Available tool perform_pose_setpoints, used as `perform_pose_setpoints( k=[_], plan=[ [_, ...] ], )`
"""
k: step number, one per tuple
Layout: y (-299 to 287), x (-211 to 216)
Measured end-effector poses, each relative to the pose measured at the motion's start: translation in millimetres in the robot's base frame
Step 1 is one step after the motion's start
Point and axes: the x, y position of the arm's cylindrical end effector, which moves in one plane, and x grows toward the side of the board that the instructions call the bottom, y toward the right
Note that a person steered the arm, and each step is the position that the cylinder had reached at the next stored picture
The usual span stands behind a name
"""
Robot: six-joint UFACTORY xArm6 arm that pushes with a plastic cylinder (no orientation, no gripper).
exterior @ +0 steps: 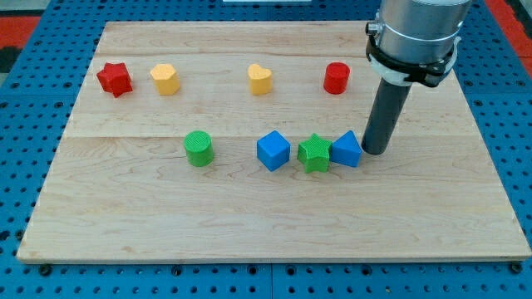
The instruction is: Push the red circle above the green star
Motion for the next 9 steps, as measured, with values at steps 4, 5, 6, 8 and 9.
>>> perform_pose_setpoints(
  k=[4,5,6,8,9],
  plan=[
    [22,-8],
    [22,-17],
    [22,-24],
    [39,-24],
    [39,-24]
  ],
)
